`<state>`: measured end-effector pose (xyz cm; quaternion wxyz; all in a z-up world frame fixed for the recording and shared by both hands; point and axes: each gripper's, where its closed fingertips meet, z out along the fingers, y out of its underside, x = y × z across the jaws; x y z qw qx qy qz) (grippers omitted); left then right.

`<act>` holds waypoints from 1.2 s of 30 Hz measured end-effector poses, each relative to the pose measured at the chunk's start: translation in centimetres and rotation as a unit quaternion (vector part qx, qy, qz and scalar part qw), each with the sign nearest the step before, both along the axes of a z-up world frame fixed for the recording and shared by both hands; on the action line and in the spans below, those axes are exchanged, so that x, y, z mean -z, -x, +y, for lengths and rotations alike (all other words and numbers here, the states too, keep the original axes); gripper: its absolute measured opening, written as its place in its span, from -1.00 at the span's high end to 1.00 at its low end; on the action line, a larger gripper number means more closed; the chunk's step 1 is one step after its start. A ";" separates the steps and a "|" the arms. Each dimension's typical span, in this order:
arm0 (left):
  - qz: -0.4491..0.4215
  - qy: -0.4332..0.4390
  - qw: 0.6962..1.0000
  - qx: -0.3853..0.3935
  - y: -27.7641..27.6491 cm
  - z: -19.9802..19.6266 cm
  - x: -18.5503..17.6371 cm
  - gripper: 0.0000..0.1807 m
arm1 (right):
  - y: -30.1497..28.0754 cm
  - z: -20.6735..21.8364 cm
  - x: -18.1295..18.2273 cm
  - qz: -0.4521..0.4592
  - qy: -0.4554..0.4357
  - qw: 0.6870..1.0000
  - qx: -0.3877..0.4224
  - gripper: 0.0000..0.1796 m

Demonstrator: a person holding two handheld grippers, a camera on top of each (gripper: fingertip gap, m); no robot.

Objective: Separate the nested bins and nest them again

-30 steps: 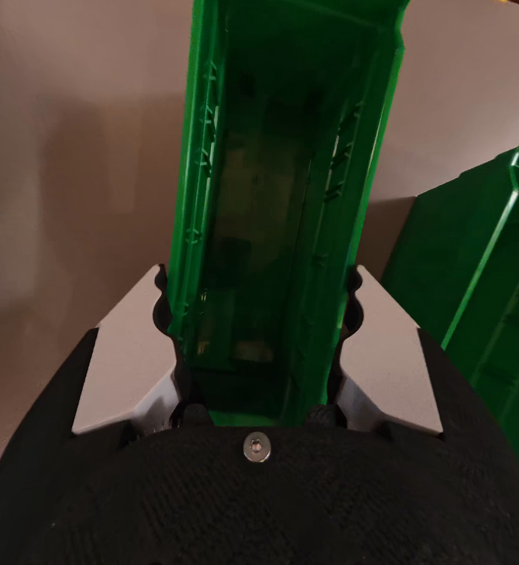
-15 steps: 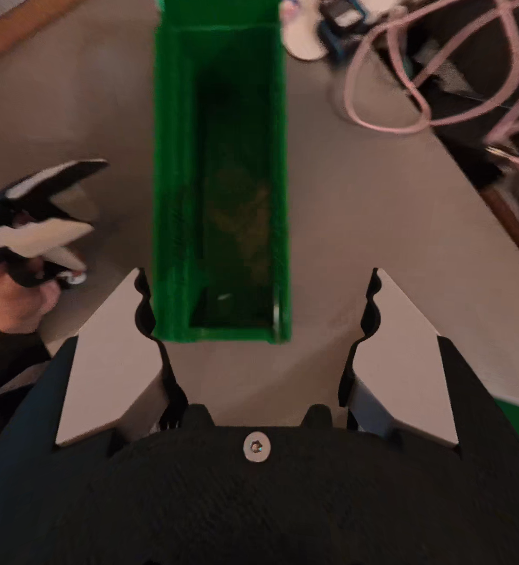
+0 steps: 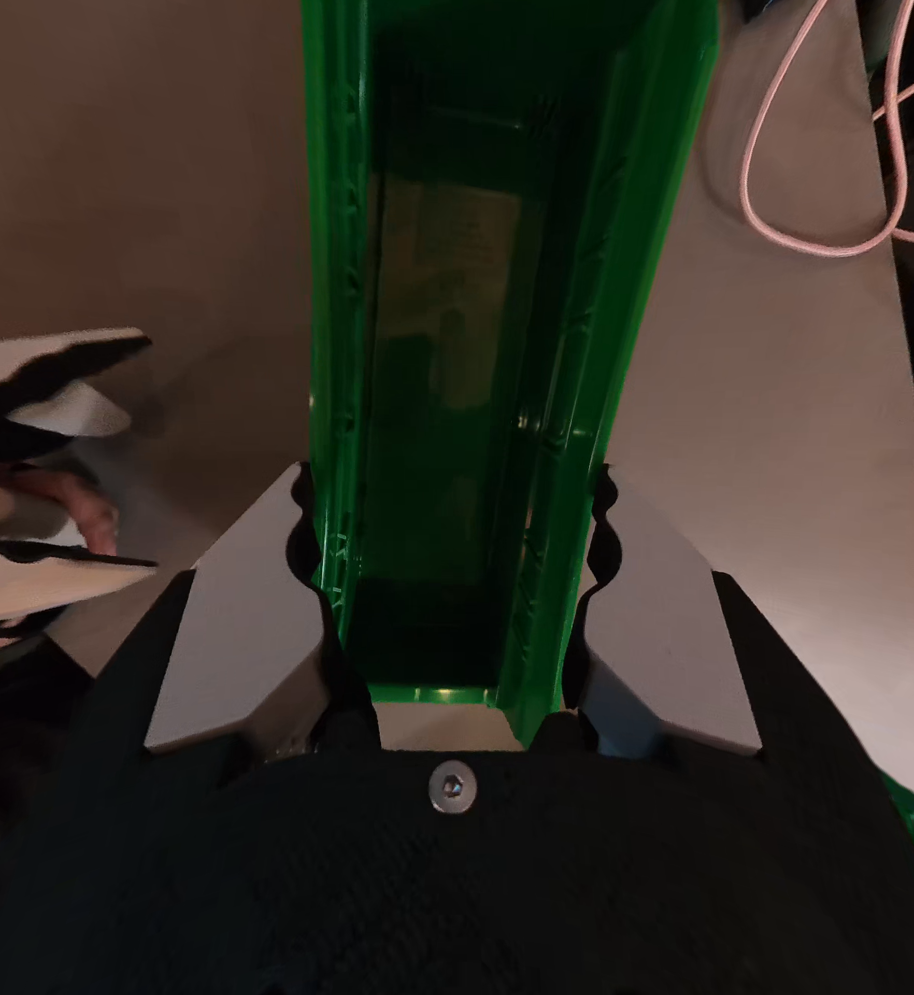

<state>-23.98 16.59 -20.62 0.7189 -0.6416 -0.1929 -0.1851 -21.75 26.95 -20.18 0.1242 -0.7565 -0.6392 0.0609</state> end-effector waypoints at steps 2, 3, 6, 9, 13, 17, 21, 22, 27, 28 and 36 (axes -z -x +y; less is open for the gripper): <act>0.002 0.001 1.000 -0.001 0.0 0.0 0.0 0.07 | 0.9 -0.3 -0.7 0.023 0.012 1.000 0.018 -0.10; 0.003 0.001 1.000 -0.002 0.0 0.0 0.0 0.06 | 1.5 -0.5 -1.3 0.041 0.018 0.999 0.025 -0.09; 0.001 -0.005 1.000 -0.009 0.3 -0.2 -0.2 0.04 | 2.7 -0.9 -3.0 0.077 0.037 0.995 0.052 -0.09; -0.001 -0.011 1.000 -0.015 0.5 -0.4 -0.3 0.04 | 3.0 -1.1 -4.2 0.085 0.027 0.995 0.053 -0.08; 0.001 -0.012 1.000 -0.016 0.5 -0.4 -0.4 0.04 | 2.7 -0.9 -5.8 0.086 -0.005 0.995 0.050 -0.09; 0.001 -0.017 1.000 -0.018 0.5 -0.5 -0.5 0.04 | 1.5 0.1 -9.0 0.121 -0.017 0.990 0.063 -0.10; -0.007 -0.019 1.000 -0.016 0.7 -0.5 -0.5 0.04 | -2.9 4.4 -13.1 0.160 -0.057 0.977 0.132 -0.09; -0.007 -0.017 1.000 -0.016 0.6 -0.5 -0.5 0.04 | -4.5 5.8 -13.7 0.164 -0.067 0.972 0.157 -0.10; 0.002 -0.011 1.000 -0.016 0.5 -0.3 -0.4 0.04 | -13.3 11.0 -12.3 0.161 -0.085 0.943 0.280 -0.11; 0.002 -0.011 1.000 -0.017 0.5 -0.3 -0.4 0.04 | -14.8 11.5 -11.2 0.159 -0.079 0.937 0.301 -0.11; 0.004 -0.014 1.000 -0.018 0.5 -0.4 -0.5 0.04 | -21.8 11.7 0.1 0.112 -0.048 0.931 0.343 -0.14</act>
